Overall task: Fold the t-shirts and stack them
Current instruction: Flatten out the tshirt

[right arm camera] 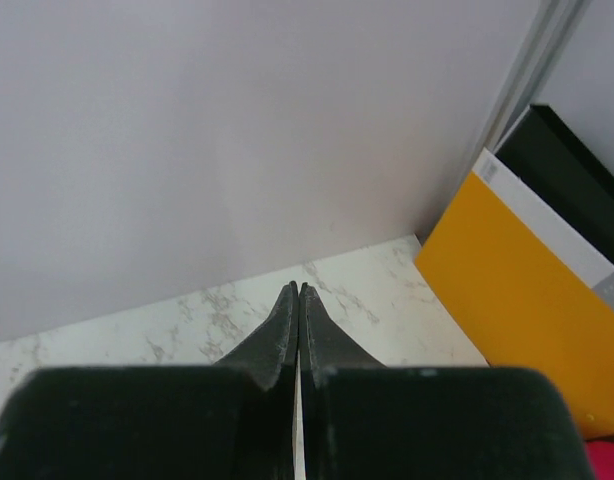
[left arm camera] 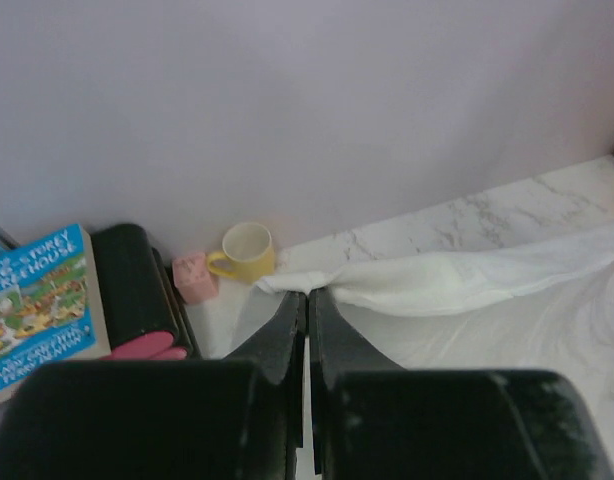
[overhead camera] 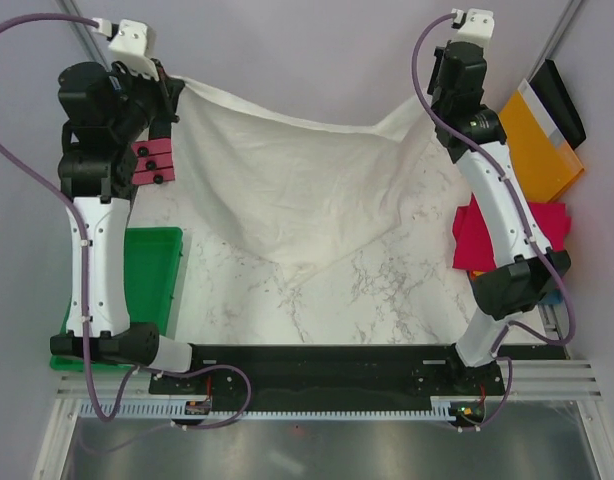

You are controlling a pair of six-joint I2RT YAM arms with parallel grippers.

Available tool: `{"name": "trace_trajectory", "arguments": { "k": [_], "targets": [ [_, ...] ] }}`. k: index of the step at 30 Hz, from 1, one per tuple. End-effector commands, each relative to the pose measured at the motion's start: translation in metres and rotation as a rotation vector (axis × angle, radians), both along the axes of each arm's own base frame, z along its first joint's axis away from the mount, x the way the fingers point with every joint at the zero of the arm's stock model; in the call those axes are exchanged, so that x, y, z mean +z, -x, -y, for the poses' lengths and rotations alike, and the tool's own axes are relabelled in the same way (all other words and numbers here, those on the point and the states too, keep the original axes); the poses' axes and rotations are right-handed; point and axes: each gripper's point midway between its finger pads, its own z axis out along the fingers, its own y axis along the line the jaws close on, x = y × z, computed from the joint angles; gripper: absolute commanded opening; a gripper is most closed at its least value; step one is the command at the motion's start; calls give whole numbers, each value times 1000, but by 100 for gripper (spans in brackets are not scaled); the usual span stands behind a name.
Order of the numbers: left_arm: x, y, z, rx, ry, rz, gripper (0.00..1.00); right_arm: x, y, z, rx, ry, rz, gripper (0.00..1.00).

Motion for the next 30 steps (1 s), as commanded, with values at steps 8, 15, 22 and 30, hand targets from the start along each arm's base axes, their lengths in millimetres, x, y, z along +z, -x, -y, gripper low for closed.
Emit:
{"name": "trace_trajectory", "arguments": {
  "k": [8, 15, 22, 30],
  "targets": [
    [92, 101, 6, -42, 51, 229, 2, 109, 112, -23, 14, 94, 199, 0],
    [115, 194, 9, -75, 29, 343, 2, 164, 196, 3, 3, 124, 324, 0],
    [127, 237, 8, -81, 6, 364, 2, 190, 238, 0, 22, 124, 367, 0],
    [100, 251, 7, -58, 40, 293, 2, 202, 265, 17, -8, 150, 387, 0]
  ]
}}
